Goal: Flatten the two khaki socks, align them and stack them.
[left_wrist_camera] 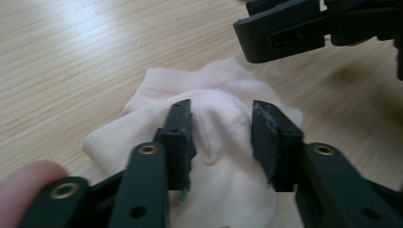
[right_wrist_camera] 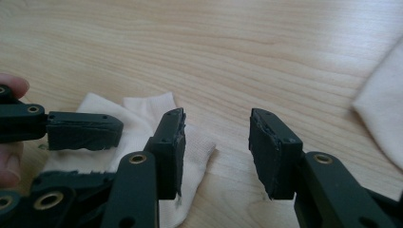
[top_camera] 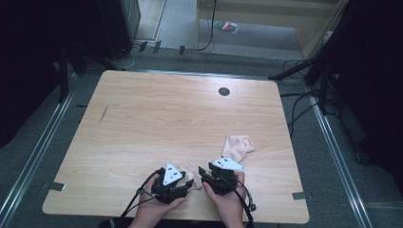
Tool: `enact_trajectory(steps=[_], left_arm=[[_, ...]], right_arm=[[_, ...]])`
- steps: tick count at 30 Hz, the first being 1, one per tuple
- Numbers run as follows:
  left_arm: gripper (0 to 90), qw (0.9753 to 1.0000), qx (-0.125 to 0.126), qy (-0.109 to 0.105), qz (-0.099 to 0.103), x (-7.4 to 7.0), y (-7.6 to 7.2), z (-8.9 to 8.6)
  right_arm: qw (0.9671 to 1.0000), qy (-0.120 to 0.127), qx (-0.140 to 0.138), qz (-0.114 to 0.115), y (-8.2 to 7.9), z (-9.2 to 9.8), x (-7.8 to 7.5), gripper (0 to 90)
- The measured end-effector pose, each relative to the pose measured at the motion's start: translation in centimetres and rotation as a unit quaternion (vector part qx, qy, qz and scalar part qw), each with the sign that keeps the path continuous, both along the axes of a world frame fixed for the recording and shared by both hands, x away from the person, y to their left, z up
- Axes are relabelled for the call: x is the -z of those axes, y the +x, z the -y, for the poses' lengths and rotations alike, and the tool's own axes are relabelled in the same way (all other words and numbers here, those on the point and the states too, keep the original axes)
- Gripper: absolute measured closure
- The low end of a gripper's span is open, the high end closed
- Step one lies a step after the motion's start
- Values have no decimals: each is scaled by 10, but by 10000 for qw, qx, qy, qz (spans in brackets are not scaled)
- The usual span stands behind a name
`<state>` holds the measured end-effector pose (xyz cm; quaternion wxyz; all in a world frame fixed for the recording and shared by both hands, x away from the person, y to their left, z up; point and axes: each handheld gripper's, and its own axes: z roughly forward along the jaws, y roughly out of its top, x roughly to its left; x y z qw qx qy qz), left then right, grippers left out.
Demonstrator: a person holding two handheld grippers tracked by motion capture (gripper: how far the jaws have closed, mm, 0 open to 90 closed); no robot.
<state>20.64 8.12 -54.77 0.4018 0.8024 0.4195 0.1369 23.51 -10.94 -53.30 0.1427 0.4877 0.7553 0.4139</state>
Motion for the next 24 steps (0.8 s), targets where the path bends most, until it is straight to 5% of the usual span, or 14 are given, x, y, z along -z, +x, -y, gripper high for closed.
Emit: enact_trajectory(steps=[7, 11, 16, 24], left_arm=[[812, 10000, -34, -32, -67, 0, 2, -2], [862, 9999, 1, -95, -67, 0, 3, -3], [881, 9997, -35, -232, 70, -6, 2, -11], [882, 9969, -186, -612, 458, -28, -2, -47]], right_arm=[[9988, -386, -289, -126, 5, -14, 10, 598], [9972, -682, -318, -29, 2, -20, 12, 683], [9972, -641, -374, -47, 1, -22, 12, 845], [9989, -393, -231, 89, -1, -15, 5, 871]])
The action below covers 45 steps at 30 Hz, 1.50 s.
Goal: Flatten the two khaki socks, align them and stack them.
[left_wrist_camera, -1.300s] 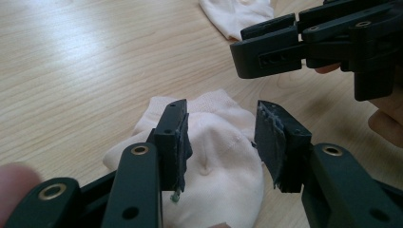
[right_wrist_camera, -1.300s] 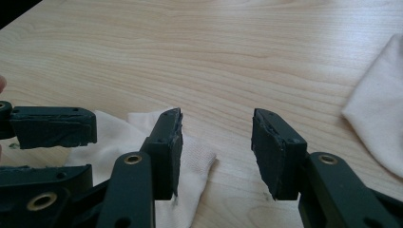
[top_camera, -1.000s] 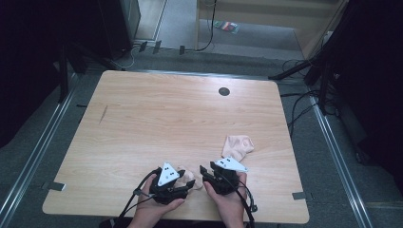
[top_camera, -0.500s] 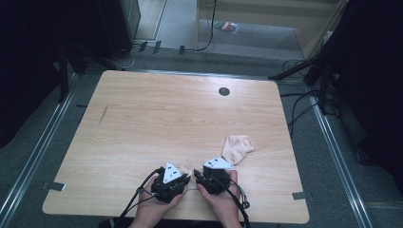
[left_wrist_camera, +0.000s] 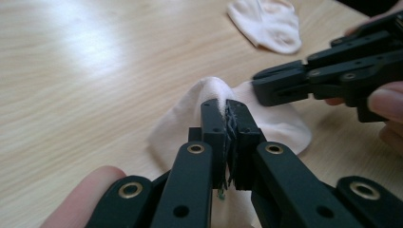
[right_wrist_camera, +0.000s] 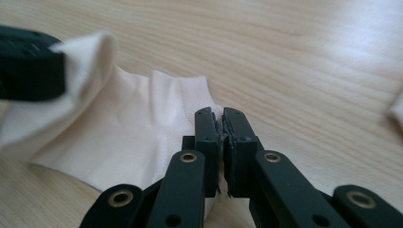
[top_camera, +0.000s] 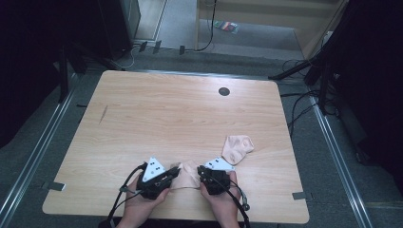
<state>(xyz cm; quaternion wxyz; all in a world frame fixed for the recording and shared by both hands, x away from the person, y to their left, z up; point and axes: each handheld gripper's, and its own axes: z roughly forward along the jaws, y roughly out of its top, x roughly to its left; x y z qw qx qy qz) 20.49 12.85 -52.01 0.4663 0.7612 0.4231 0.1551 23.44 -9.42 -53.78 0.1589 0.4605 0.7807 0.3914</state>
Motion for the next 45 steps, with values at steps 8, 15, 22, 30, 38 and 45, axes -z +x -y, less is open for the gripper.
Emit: enact_trajectory(steps=[8, 15, 22, 30, 38, 45], left_arm=[[882, 9997, -213, -107, -61, -2, -1, -33], [739, 9990, -386, -168, -159, 2, -2, -42], [491, 9970, -756, -117, -132, -2, -1, -43], [528, 9939, -872, 434, -518, 16, 7, -32], [886, 9925, -813, 536, -742, 19, 7, -41], [900, 9907, -745, 724, -874, 22, 3, -47]], right_arm=[[9996, 70, 178, 227, -10, 11, -12, 873], [9994, 178, 249, 136, -11, 13, -10, 871], [9990, 307, 330, 58, -11, 17, -11, 869], [9994, 229, 253, 34, -11, 14, -8, 867], [9993, 136, 341, -13, -9, 18, -7, 868], [9993, 88, 362, -34, -10, 22, -7, 869]])
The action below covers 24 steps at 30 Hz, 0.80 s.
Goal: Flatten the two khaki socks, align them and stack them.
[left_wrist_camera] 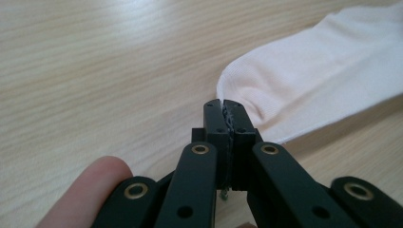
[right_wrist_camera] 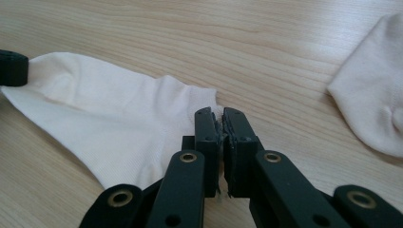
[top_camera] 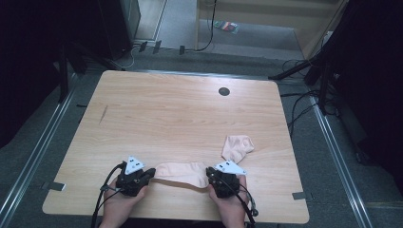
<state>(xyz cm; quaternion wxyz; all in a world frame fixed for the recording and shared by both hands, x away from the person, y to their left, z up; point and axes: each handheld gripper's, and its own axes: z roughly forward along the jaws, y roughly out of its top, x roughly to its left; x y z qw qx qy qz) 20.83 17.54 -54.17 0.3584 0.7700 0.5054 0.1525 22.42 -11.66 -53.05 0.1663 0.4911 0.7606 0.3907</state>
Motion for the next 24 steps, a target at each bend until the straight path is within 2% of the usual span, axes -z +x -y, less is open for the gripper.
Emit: enact_trajectory(steps=[2, 5, 7, 9, 10, 11, 15, 20, 24], left_arm=[[900, 10000, 10, 50, -33, 3, -3, 1], [879, 10000, 17, 65, 60, 3, -8, 2], [723, 9993, -6, -172, 317, 1, -11, 1], [627, 9980, -67, -401, 490, -3, -11, -2], [584, 9965, -113, -566, 598, -7, -11, -4], [541, 9963, -128, -592, 614, -8, -11, -5], [537, 9967, -176, -553, 562, -6, -8, -5], [598, 9971, -91, -543, 520, -3, -5, 0], [545, 9968, -117, -553, 560, -4, -4, -1]], right_arm=[[10000, -30, 13, -29, 0, 2, 1, 869], [9999, -51, -7, -102, -1, 2, 4, 864], [10000, 3, -9, -79, -1, 2, 4, 839], [9999, 118, 26, -2, -1, 3, 1, 787], [9999, 148, 33, 2, -1, 4, 0, 758], [9998, 179, 43, 18, 0, 6, -1, 729], [9997, 205, 95, 49, 1, 8, -1, 698], [9998, 160, 37, 115, 0, 5, -2, 693], [9997, 89, 53, 218, 1, 7, -5, 635]])
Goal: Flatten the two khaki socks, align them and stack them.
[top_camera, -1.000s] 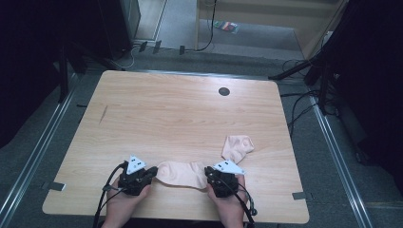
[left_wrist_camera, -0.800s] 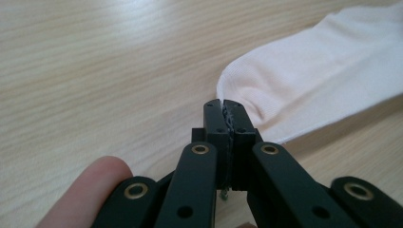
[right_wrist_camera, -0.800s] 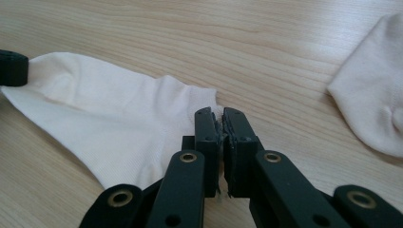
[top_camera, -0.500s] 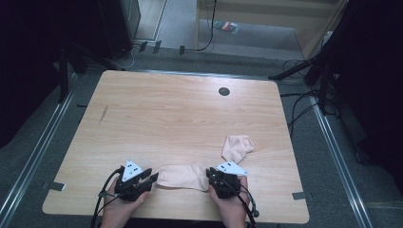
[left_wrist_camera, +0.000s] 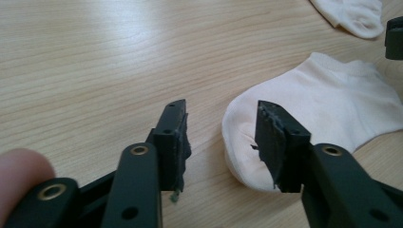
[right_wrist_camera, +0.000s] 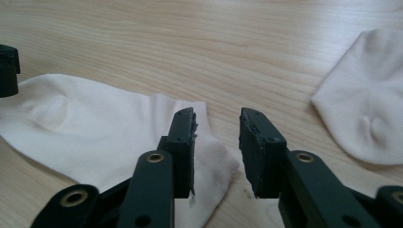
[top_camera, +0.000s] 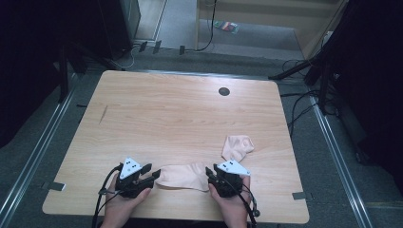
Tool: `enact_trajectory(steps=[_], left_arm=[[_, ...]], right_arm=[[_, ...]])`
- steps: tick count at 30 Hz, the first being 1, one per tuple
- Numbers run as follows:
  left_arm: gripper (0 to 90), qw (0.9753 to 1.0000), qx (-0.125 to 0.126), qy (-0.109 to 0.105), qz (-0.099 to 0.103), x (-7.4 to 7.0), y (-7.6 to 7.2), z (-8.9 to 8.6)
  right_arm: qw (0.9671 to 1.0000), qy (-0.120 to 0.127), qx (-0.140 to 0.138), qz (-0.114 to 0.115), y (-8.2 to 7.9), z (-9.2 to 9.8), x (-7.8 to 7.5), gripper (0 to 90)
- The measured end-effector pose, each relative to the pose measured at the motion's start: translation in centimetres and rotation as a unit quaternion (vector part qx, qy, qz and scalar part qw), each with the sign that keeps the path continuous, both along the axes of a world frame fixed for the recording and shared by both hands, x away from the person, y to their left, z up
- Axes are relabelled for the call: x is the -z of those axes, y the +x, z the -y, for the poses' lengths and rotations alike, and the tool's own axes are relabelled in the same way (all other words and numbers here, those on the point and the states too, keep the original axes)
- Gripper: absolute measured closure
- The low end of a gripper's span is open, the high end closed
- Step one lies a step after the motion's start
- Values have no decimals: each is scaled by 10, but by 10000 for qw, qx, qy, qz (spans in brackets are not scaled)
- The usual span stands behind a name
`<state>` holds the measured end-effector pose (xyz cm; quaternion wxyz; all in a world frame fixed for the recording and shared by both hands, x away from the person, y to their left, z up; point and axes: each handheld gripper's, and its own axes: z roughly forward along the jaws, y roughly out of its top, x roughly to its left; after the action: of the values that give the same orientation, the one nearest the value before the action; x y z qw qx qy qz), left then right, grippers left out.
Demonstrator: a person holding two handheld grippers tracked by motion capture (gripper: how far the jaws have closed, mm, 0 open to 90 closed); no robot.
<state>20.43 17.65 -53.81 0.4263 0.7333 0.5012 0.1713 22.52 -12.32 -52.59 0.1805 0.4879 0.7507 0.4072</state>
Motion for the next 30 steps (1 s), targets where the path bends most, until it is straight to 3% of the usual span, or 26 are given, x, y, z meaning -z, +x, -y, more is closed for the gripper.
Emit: enact_trajectory(steps=[3, 7, 9, 11, 15, 18, 21, 26, 30], left_arm=[[469, 9999, -95, -69, 66, -1, 1, -3], [346, 9999, -121, -102, 66, -3, 4, -7], [303, 9999, -64, -121, 78, -4, 4, -7], [298, 9997, -2, -189, 124, -6, 5, -8], [244, 9993, 31, -327, 170, -9, 8, -9], [180, 9990, 34, -405, 180, -12, 11, -10], [111, 9991, -112, -319, 248, -16, 14, -10], [57, 9987, -168, -470, 143, -17, 24, -18], [28, 9980, -314, -518, 184, -20, 31, -22]], right_arm=[[9999, 65, -133, -32, 4, 4, -2, 514], [9998, -25, -210, 29, 8, 9, -8, 402], [9998, -35, -169, 96, 11, 16, -15, 371], [9998, 129, -134, 37, 15, 24, -24, 321], [9999, 2, 49, 134, 26, 42, -49, 253], [9995, -4, 286, 149, 39, 57, -59, 227], [9993, -15, 372, 71, 55, 67, -61, 213], [9991, -256, 321, -143, 79, 72, -54, 189], [9987, -311, 328, -233, 94, 76, -44, 215]])
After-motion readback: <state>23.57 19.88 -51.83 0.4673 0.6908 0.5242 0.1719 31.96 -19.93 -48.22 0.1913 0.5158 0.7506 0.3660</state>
